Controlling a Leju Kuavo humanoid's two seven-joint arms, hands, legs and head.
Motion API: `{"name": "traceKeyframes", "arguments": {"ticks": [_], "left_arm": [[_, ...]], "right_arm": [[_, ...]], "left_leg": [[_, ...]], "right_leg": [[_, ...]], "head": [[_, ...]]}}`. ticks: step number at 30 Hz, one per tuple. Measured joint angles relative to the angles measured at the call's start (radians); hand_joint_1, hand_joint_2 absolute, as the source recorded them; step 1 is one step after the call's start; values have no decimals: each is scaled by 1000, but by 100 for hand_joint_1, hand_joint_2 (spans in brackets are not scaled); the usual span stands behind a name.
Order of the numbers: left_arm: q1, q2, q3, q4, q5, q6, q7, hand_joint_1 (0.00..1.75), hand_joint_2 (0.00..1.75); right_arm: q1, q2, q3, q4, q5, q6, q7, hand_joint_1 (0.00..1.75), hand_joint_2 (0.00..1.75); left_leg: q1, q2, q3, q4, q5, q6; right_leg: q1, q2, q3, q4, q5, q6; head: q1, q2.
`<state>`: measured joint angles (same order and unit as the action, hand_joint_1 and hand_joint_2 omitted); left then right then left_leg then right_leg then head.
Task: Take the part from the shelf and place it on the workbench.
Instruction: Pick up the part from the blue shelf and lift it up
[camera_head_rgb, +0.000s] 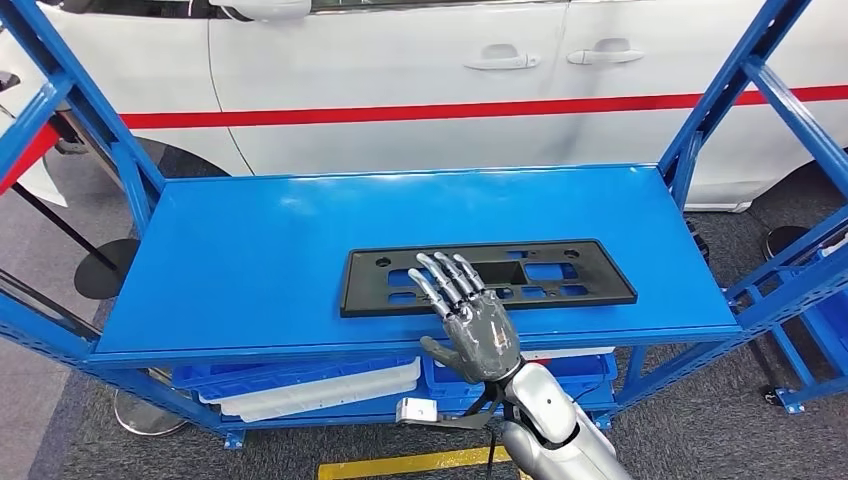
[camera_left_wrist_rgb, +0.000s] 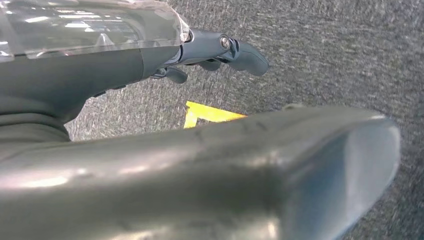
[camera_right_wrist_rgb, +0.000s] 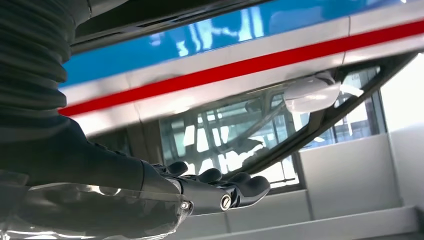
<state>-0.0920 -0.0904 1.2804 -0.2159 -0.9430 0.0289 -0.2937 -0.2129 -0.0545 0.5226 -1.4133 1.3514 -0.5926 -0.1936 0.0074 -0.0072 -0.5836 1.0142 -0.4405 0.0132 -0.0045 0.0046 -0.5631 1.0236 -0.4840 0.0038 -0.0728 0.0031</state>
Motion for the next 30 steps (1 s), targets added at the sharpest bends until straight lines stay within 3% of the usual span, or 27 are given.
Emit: {"name": "traceKeyframes", "arguments": {"ticks": [2,4,5,6,7,9,11,14,16,17,19,21,22,23,25,26,27,30], "left_arm": [[-1,-1,-1,0,0,-2,-2,0,0],[-2,-1,-1,0,1,-3,-4,0,0],[-1,-1,-1,0,2,-4,-5,0,0],[-1,-1,-1,0,3,-4,-5,0,0],[-1,-1,-1,0,3,-5,-6,0,0],[-1,-2,-1,0,3,-5,-7,0,0],[-2,-2,-1,0,3,-5,-9,0,0],[-1,-2,-1,0,4,-5,-12,0,0],[-1,-1,-1,0,6,-5,-14,0,0],[-1,0,0,0,8,-5,-15,0,0],[0,0,0,0,10,-6,-15,0,0],[2,0,0,0,10,-6,-15,0,0],[3,0,0,0,10,-7,-16,0,0],[3,1,1,0,10,-7,-16,0,0],[2,2,1,0,10,-8,-20,0,0],[1,3,1,0,10,-9,-22,0,0],[1,4,2,0,10,-10,-24,0,0],[2,3,2,0,8,-13,-32,0,0]], "right_arm": [[-21,-2,4,38,52,-5,21,0,175],[-40,-4,10,82,81,-8,38,0,175],[-49,-5,14,106,95,-11,49,0,175],[-60,-6,18,131,110,-15,63,0,175],[-75,-6,23,158,124,-21,78,0,175],[-115,-7,30,219,145,-40,114,0,175],[-163,-5,33,286,154,-61,143,0,175],[-213,-1,34,383,152,-79,158,0,175],[-240,1,34,438,149,-85,161,0,175],[-252,3,34,462,149,-88,163,0,175],[-271,6,34,503,149,-94,167,0,175],[-283,7,35,533,150,-99,170,0,175],[-289,9,35,547,152,-103,174,0,175],[-296,11,35,558,155,-105,180,0,175],[-312,14,34,582,166,-108,198,0,175],[-319,15,32,593,174,-108,210,0,175],[-326,16,30,604,184,-109,225,0,175],[-351,17,29,644,209,-109,291,0,175]], "left_leg": [[5,2,4,-9,5,11],[4,2,4,-11,5,16],[4,2,4,-10,5,16],[4,2,5,-10,4,16],[4,1,6,-9,4,15],[4,1,8,-6,1,11],[0,1,6,0,-2,3],[-3,0,4,-1,-2,-13],[-1,1,-5,21,-19,-24],[0,1,-21,59,-43,-28],[3,1,-80,190,-109,-35],[4,1,-129,292,-138,-38],[4,1,-128,288,-122,-37],[4,1,-108,245,-91,-34],[2,1,-40,100,-23,-25],[0,1,-14,45,-5,-20],[-3,1,0,12,1,-15],[-3,1,4,-5,3,-1]], "right_leg": [[-1,0,-28,64,-40,9],[-5,-1,-93,198,-102,15],[-6,-1,-123,255,-119,18],[-8,-1,-139,281,-117,19],[-9,-2,-136,267,-95,19],[-10,-3,-80,137,-19,15],[-7,-3,-30,22,23,8],[-4,-2,-22,-2,26,-5],[-7,-3,-20,-8,31,-18],[-9,-4,-19,-10,32,-24],[-8,-6,-19,-11,32,-29],[-6,-6,-18,-10,31,-31],[-5,-6,-16,-10,30,-31],[-5,-5,-14,-10,29,-30],[-3,-3,-9,-8,26,-26],[-1,-3,-9,-8,25,-22],[0,-2,-10,-7,25,-18],[-1,-2,-13,-8,25,-1]], "head": [[0,0],[0,0],[0,0],[0,0],[0,0],[0,0],[0,0],[0,0],[0,0],[0,0],[0,0],[0,0],[0,0],[0,0],[0,0],[0,0],[0,0],[0,0]]}}
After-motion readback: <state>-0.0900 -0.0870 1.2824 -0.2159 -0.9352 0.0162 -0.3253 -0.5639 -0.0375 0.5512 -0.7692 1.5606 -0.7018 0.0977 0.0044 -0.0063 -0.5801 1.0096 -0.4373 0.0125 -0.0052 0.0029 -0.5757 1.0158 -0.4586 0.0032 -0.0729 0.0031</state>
